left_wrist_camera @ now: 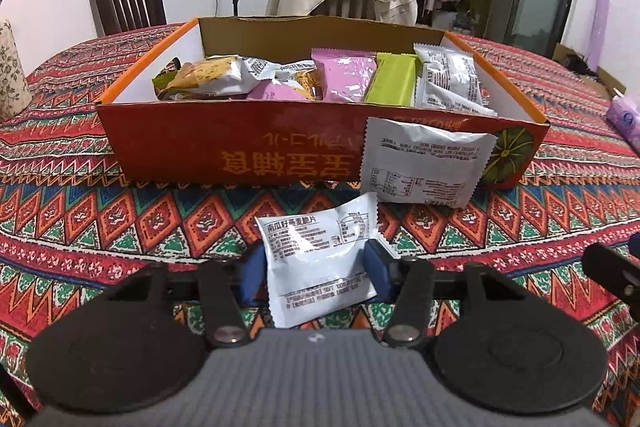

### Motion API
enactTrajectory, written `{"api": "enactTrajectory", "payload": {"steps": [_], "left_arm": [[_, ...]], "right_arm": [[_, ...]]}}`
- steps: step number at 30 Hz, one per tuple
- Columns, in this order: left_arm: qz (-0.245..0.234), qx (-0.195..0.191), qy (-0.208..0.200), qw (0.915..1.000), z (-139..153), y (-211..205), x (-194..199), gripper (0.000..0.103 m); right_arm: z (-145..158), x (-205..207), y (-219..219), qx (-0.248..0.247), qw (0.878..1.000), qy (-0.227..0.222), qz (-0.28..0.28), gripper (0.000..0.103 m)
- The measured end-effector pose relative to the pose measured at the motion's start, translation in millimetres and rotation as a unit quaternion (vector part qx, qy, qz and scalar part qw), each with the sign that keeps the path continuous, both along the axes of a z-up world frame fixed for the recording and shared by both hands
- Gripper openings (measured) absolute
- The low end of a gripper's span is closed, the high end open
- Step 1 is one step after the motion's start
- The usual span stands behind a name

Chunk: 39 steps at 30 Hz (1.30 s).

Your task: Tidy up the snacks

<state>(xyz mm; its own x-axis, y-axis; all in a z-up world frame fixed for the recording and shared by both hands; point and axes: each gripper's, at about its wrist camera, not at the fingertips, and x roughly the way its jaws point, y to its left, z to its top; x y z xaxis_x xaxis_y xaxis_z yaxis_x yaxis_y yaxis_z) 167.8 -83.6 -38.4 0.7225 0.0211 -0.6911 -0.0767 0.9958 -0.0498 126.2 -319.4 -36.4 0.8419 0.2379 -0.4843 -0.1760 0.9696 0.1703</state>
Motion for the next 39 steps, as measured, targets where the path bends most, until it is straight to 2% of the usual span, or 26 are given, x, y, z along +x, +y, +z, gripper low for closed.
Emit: {"api": "enactTrajectory", "payload": {"steps": [4, 8, 10, 14, 23, 39], "left_arm": [[-0.004, -0.006, -0.016, 0.9998, 5, 7, -7, 0.043], [-0.014, -0.017, -0.037, 0.9991, 11, 16, -15, 0.023], [-0.019, -0.016, -0.051, 0.9984, 16, 19, -21, 0.02], [-0.017, -0.014, -0.073, 0.9971, 24, 30, -29, 0.018], [-0.003, -0.029, -0.095, 0.9951, 33, 59, -39, 0.013], [0.0, -0.036, -0.136, 0.9901, 47, 78, -55, 0.01]], "right_arm": [[2, -2, 8, -0.011, 1.0, 0.001, 0.003, 0.103], [4, -4, 17, -0.023, 1.0, 0.001, 0.004, 0.103], [5, -4, 22, -0.028, 1.0, 0.001, 0.004, 0.103], [7, -5, 33, -0.039, 0.999, 0.0, 0.007, 0.103], [7, -6, 50, -0.056, 0.998, 0.003, 0.013, 0.103], [9, -1, 69, -0.063, 0.998, 0.002, 0.029, 0.103]]}}
